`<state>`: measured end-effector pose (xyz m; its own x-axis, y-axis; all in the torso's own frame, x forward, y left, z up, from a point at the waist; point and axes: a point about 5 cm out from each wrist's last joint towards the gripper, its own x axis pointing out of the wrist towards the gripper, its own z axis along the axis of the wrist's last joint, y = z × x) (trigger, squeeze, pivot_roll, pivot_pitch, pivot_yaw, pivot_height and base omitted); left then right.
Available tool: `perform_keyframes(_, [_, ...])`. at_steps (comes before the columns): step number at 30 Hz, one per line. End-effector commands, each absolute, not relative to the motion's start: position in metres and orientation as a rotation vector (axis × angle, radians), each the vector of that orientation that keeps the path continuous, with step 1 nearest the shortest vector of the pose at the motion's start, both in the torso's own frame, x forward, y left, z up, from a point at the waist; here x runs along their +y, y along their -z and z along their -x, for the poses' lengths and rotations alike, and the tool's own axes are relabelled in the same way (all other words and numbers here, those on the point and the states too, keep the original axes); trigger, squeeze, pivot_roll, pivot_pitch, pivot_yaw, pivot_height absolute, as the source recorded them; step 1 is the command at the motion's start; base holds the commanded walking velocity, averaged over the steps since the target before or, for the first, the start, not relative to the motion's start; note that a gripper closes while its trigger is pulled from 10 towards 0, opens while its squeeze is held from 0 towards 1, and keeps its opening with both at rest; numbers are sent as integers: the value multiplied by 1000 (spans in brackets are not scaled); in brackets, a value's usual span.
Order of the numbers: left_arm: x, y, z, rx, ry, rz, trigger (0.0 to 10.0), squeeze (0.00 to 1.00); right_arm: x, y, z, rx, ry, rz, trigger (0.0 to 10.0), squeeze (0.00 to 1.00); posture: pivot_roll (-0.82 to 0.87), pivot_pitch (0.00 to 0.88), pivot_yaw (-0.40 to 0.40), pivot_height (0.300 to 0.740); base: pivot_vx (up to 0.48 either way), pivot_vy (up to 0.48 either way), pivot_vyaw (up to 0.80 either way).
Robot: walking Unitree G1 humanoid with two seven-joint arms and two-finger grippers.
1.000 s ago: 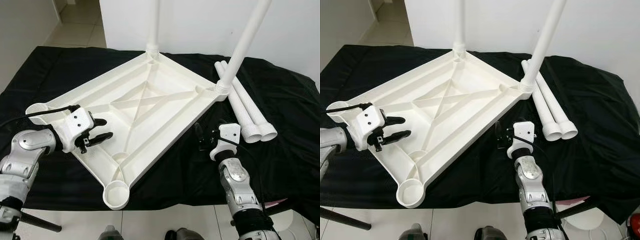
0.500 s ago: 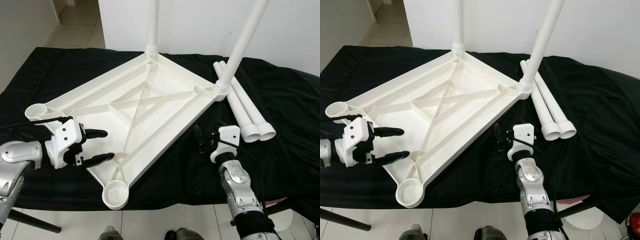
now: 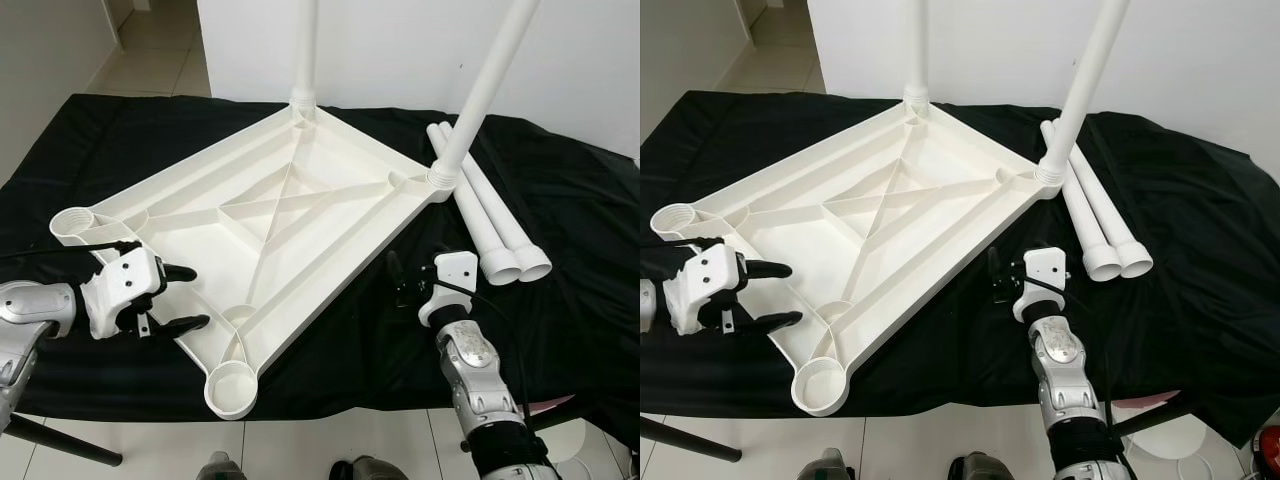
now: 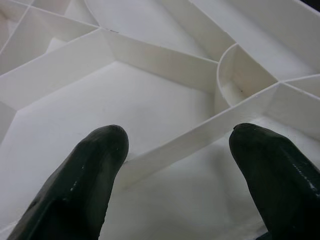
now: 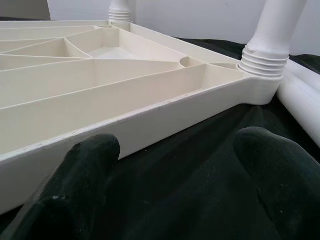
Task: Building children table
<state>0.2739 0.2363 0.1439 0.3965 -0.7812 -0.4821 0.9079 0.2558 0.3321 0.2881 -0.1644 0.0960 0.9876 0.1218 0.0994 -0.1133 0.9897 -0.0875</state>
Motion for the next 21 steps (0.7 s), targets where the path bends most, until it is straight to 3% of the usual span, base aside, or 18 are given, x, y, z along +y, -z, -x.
perform_keyframes(1, [232,-140,-271,283,1285,-636,10000,0,-164,-95,-288,-104,-121,88,10000,0,119,0,-35,740,0,0,0])
perform_keyframes(8, [223,-136,-287,285,1316,-668,10000,0,-164,-97,-288,-110,-117,92,10000,0,106,0,-27,740,0,0,0])
perform_keyframes(19, [218,-129,-289,332,1427,-671,10000,0,-166,-95,-285,-107,-106,96,10000,0,93,7,-12,740,0,0,0])
perform_keyframes(20, [219,-125,-286,368,1459,-655,8431,0,-166,-95,-285,-107,-104,97,10000,0,93,7,-12,740,0,0,0])
perform_keyframes(21, [219,-125,-286,368,1459,-655,8431,0,-166,-95,-285,-107,-104,97,10000,0,93,7,-12,740,0,0,0])
